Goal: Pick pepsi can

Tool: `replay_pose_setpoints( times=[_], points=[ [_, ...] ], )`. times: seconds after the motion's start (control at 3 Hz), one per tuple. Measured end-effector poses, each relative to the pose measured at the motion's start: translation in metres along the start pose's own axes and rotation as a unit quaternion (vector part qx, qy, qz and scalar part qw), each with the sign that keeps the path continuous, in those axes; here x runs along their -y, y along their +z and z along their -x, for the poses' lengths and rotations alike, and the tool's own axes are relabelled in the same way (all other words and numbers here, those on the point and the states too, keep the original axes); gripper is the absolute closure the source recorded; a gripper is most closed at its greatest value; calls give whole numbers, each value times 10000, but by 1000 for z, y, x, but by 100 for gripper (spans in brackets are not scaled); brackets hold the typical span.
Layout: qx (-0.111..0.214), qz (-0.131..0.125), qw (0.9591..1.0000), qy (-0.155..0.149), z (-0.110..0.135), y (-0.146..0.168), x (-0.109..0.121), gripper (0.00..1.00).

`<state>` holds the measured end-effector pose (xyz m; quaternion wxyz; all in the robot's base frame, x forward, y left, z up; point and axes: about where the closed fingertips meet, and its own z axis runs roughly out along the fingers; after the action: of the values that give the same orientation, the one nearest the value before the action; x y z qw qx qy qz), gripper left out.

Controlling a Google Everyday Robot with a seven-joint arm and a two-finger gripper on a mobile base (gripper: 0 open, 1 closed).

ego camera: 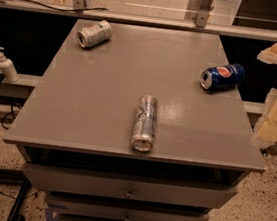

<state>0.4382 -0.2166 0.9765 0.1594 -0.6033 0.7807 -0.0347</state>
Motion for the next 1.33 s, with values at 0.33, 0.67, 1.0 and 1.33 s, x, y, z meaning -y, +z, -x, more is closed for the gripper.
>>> replay_pose_setpoints(
  times=[0.33, 0.67, 1.0, 1.33],
  points=[
    [0, -1, 10000, 0, 0, 0, 0, 0],
    [84, -104, 9999, -16, 0, -3, 3, 0],
    [335, -268, 9988, -227, -2, 10, 26, 0],
    [663, -268, 9955, -615, -4, 32, 66, 0]
  ],
)
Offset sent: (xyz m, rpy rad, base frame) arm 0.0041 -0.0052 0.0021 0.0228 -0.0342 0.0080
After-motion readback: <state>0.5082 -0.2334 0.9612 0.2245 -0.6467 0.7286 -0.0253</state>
